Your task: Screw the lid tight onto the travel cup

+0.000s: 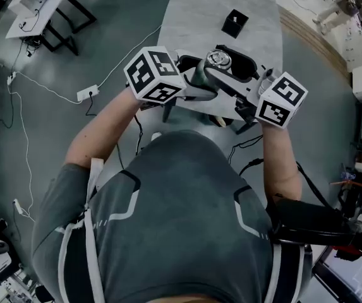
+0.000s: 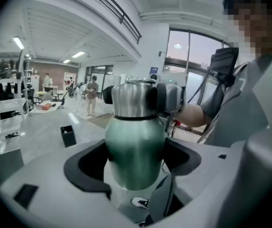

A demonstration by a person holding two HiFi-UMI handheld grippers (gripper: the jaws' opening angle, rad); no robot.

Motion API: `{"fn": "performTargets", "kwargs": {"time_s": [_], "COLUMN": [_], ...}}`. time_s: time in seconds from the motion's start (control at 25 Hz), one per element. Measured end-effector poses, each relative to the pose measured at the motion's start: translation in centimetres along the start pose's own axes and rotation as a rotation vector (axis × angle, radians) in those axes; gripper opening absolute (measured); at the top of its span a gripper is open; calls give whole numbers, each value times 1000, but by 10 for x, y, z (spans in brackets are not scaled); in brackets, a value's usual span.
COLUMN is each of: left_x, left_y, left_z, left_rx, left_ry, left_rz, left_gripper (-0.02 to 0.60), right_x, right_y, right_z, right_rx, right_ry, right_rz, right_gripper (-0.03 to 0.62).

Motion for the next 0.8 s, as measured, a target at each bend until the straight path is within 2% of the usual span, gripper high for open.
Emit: {"fn": "performTargets", "kwargs": {"time_s": [0.2, 0.28, 0.44, 0.52, 0.64, 0.72, 0.8], "left_x": [36, 52, 71, 75, 75, 70, 59], "left_y": [6, 10, 10, 9, 8, 7, 8], "left_z": [-11, -15, -19, -19, -17, -17, -15], "left_rx": [76, 85, 95, 84, 67, 65, 54], "left_ry": [-24, -53, -82, -98, -102, -91, -79], "left_rz": [259, 352, 445, 459, 446, 405, 336], "left_gripper": [367, 367, 367, 367, 367, 367, 367], "right_x": [-21, -30, -54, -60, -60, -55, -47], "right_y": [25, 31, 33, 31, 29, 27, 21], "right_z": [-15, -23, -20, -21, -20, -19, -17], "right_rx": [36, 51, -20, -22, -12, 2, 14], "right_ry": [-70, -71, -2, 7, 1, -16, -23], "right_rz": [-362, -477, -673, -713, -713, -670, -593], "right_gripper": [311, 311, 310, 308, 278, 276, 276]}}
Point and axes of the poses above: the fingertips, and each gripper's own axes: y backward along the fingers, x to its right, z out of its underside, the point moved 3 cm from there along y, backward along the fingers, and after that the axes turned 5 degrees about z, right-handed, at the moved point
